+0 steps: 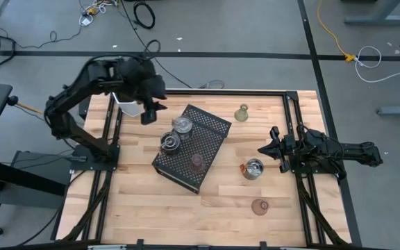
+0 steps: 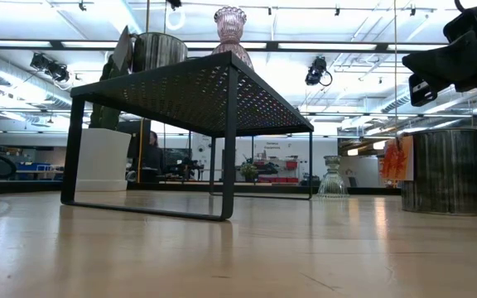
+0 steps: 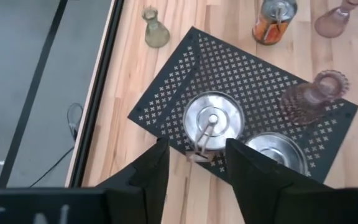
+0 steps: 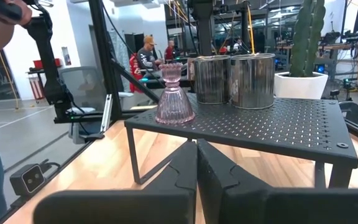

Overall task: Pick & Place candle stick holders
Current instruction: Put the silver scented candle on the shelf

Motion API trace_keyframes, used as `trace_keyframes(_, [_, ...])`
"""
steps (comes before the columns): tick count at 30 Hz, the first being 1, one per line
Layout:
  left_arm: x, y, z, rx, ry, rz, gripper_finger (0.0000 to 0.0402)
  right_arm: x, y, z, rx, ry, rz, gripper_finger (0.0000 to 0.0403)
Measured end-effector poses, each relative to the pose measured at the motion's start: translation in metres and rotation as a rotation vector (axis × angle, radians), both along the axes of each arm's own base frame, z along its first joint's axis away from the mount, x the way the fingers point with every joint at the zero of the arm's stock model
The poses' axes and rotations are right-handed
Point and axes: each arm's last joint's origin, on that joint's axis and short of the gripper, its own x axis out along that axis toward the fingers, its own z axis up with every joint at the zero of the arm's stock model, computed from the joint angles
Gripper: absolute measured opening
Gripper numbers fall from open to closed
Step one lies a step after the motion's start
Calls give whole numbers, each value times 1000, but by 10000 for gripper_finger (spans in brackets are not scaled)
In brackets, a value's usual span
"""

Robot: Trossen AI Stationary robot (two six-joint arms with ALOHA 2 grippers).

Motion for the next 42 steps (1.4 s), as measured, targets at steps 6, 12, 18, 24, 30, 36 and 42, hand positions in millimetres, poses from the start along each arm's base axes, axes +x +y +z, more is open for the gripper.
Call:
trace_keyframes(6, [-20,-6,10,14,-36,2,129,0,0,0,0,0,0,12])
trace_keyframes(12, [-32,-12,4,18,-53,-6,108,0,0,0,0,0,0,12])
trace_keyframes(18, [-53,-19,-30,-1,-95,29,94,0,0,0,0,0,0,12])
trace_keyframes(24, [-72,-26,-60,-15,-208,65,83,0,0,0,0,0,0,12])
trace_keyframes(30, [-87,-36,-87,-34,-290,60,80,0,0,0,0,0,0,12])
trace_keyframes(36, [-96,-44,-113,-74,-351,63,80,0,0,0,0,1,0,12])
trace_keyframes(42, [-93,-49,-139,-109,-415,49,80,0,0,0,0,0,0,12])
